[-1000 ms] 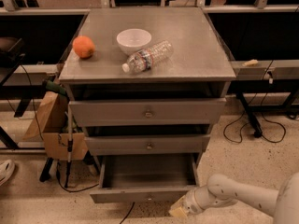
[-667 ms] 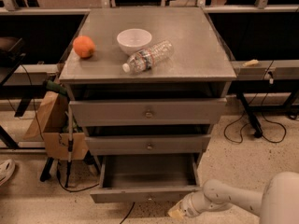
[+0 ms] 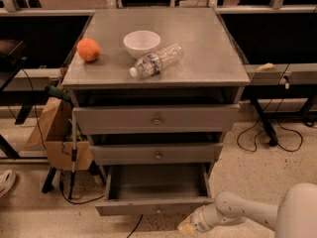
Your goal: Close bottom drawer
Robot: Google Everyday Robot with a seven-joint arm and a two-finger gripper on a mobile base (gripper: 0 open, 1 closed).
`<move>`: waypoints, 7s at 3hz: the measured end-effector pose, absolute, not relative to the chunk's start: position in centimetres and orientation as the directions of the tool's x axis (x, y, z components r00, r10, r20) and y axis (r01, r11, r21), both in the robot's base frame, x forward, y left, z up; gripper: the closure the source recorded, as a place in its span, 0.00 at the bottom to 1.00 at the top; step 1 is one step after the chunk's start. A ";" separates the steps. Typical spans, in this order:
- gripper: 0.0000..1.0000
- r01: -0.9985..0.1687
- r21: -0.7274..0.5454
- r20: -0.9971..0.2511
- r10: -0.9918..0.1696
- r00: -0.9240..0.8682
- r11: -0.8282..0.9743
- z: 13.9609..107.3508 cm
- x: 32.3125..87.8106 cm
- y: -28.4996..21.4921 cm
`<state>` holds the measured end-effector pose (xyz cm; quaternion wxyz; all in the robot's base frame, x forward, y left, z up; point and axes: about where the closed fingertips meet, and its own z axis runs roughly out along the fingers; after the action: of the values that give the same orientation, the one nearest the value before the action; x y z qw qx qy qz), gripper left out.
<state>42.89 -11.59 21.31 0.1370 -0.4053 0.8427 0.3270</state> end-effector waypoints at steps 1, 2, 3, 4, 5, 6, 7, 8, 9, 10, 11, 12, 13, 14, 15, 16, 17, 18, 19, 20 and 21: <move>1.00 -0.793 0.405 -0.521 -0.597 -0.610 0.455 20.4 45.3 -10.6; 1.00 -0.809 0.353 -0.565 -0.582 -0.585 0.470 20.0 48.2 -9.5; 1.00 -0.808 0.311 -0.583 -0.572 -0.578 0.500 19.2 51.1 -9.1; 1.00 -0.805 0.292 -0.582 -0.572 -0.578 0.517 18.8 52.4 -9.1; 1.00 -0.801 0.287 -0.580 -0.570 -0.582 0.526 18.6 52.5 -9.1; 0.81 -0.798 0.276 -0.586 -0.564 -0.582 0.536 18.6 52.9 -9.4; 0.58 -0.797 0.264 -0.593 -0.560 -0.578 0.543 18.8 53.4 -9.6; 0.35 -0.798 0.253 -0.601 -0.557 -0.573 0.547 19.0 54.0 -9.7; 0.11 -0.801 0.245 -0.615 -0.551 -0.564 0.547 19.1 54.6 -9.4; 0.00 -0.801 0.245 -0.615 -0.551 -0.564 0.547 19.1 54.0 -9.5; 0.00 -0.801 0.245 -0.615 -0.551 -0.564 0.546 19.1 53.6 -9.4; 0.19 -0.811 0.240 -0.625 -0.554 -0.550 0.534 19.4 53.7 -8.8; 0.42 -0.821 0.229 -0.633 -0.560 -0.534 0.523 19.9 54.4 -8.4; 0.65 -0.820 0.178 -0.652 -0.559 -0.513 0.545 21.1 58.7 -9.4; 0.89 -0.819 0.177 -0.652 -0.559 -0.513 0.545 21.1 58.7 -9.4; 1.00 -0.813 0.168 -0.650 -0.557 -0.516 0.557 21.2 60.0 -9.8; 1.00 -0.813 0.168 -0.650 -0.557 -0.517 0.557 21.4 59.7 -9.9; 1.00 -0.811 0.182 -0.647 -0.553 -0.525 0.556 21.0 59.2 -10.3; 1.00 -0.811 0.182 -0.647 -0.553 -0.525 0.556 21.3 59.2 -10.3; 1.00 -0.810 0.195 -0.652 -0.544 -0.528 0.552 20.9 58.4 -11.1; 1.00 -0.805 0.233 -0.664 -0.516 -0.542 0.546 19.0 56.9 -13.0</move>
Offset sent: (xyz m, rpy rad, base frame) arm 0.0941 0.0300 -0.0135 0.0045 -0.2102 -0.0560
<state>56.91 -13.03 19.05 0.2709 -0.3948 0.8363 0.2671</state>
